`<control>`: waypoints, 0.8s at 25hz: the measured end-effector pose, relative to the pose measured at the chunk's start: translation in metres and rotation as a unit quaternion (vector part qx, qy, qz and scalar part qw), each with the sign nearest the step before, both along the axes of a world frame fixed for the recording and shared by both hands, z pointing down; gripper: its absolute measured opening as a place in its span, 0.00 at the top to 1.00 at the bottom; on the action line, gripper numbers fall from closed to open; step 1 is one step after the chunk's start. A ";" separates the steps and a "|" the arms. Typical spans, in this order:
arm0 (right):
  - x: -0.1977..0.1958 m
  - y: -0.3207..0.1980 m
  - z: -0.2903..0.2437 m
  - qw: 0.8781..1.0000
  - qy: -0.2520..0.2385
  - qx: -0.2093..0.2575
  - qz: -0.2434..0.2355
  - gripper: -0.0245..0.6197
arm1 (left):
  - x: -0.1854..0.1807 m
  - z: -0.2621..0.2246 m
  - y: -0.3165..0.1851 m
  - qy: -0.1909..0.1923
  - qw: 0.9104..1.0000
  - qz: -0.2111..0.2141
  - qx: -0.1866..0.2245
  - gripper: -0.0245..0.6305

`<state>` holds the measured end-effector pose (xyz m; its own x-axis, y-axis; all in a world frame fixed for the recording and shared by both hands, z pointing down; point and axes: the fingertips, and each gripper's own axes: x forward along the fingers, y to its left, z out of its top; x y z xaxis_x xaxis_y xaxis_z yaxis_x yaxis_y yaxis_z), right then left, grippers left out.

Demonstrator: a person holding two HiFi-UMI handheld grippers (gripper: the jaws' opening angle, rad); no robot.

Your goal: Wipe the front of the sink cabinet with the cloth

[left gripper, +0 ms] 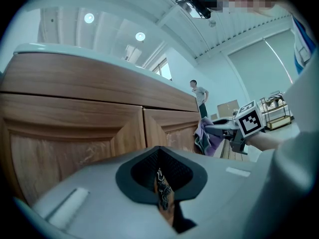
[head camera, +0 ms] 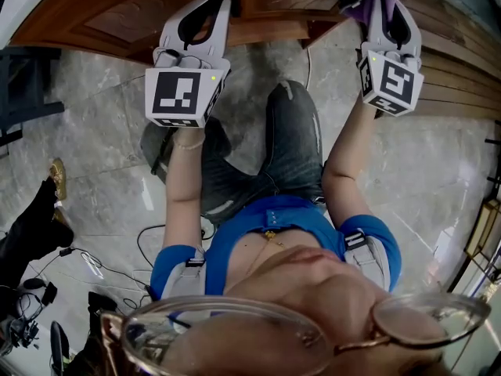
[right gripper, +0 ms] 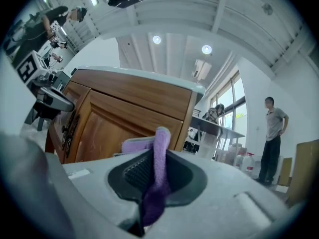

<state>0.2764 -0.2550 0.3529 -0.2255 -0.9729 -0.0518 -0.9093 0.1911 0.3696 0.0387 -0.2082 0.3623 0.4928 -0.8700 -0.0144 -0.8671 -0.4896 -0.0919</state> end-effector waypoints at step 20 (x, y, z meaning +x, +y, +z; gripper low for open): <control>-0.063 -0.002 0.027 0.997 -0.020 -0.022 -0.064 0.88 | -0.006 0.011 -0.005 0.001 1.000 -0.003 -0.007 0.96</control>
